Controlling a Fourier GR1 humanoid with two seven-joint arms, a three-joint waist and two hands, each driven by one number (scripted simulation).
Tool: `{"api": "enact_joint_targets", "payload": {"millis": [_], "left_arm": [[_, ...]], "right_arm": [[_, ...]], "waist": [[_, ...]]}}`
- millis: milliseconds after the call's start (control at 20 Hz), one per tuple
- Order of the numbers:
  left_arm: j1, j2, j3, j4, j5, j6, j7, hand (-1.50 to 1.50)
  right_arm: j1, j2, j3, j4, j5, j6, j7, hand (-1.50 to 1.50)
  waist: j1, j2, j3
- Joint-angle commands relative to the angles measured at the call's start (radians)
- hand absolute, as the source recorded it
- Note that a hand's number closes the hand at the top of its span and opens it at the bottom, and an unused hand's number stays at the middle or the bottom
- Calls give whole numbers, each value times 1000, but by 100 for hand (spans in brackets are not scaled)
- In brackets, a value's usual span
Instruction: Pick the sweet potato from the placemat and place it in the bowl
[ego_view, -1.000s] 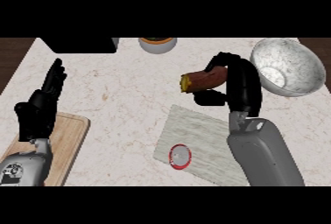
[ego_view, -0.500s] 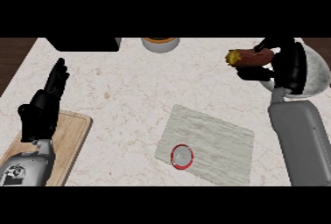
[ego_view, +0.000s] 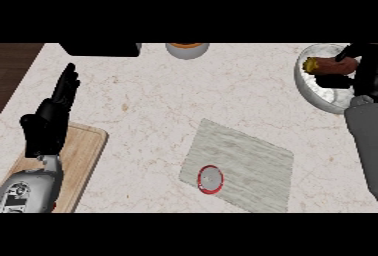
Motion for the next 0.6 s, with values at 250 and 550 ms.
{"api": "enact_joint_targets", "payload": {"millis": [250, 550], "left_arm": [[-28, -35, -35, 10, -13, 0, -2, 0], [-57, -4, -5, 27, 5, -25, 5, 0]], "right_arm": [[-144, -123, -121, 457, -3, -144, -207, 150], [-185, -166, -221, 556, -143, 64, -294, -150]], "waist": [[33, 15, 3], [42, 23, 5]]}}
